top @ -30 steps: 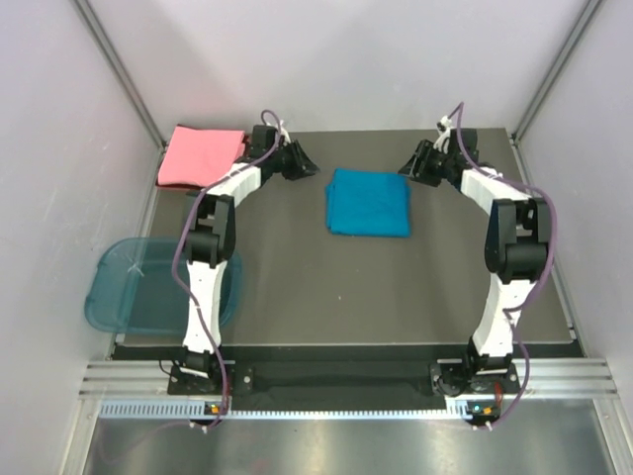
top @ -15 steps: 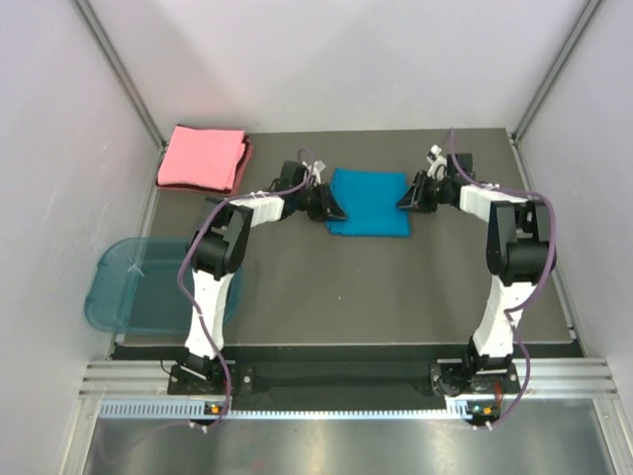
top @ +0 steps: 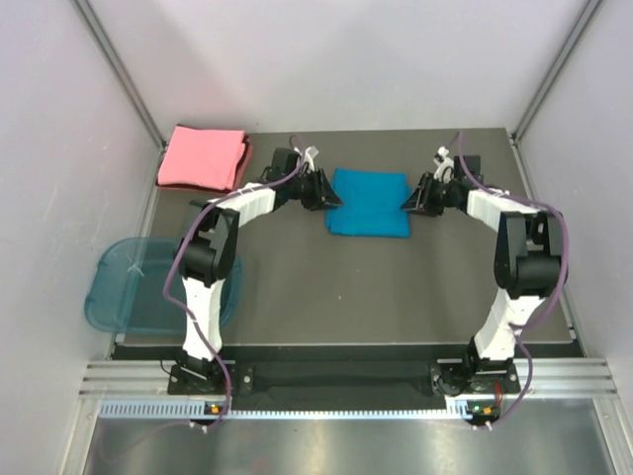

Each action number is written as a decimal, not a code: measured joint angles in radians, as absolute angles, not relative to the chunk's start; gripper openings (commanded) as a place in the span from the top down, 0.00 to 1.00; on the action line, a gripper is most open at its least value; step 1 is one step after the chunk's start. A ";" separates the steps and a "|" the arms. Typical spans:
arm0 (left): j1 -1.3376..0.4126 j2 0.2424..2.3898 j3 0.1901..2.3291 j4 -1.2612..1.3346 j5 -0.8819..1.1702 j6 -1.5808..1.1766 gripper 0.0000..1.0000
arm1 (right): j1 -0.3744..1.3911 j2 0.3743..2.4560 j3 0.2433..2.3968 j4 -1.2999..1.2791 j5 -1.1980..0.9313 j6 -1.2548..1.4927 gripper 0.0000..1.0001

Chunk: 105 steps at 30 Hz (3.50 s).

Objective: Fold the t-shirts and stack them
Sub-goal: Neatly place the folded tshirt to the corner

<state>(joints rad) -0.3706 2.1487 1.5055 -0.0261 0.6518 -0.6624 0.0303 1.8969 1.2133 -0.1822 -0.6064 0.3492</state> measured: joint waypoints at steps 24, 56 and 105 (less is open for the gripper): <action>-0.380 2.105 1.356 -0.098 0.569 -0.559 0.62 | 0.031 1.762 1.008 -0.170 -0.555 0.349 0.66; -0.352 1.975 1.583 -0.266 0.411 -0.550 0.41 | 0.031 1.316 0.900 -0.255 -0.535 0.345 0.59; -0.356 2.423 1.856 -0.138 0.476 -0.597 1.00 | 0.031 1.256 0.856 -0.215 -0.572 0.369 0.57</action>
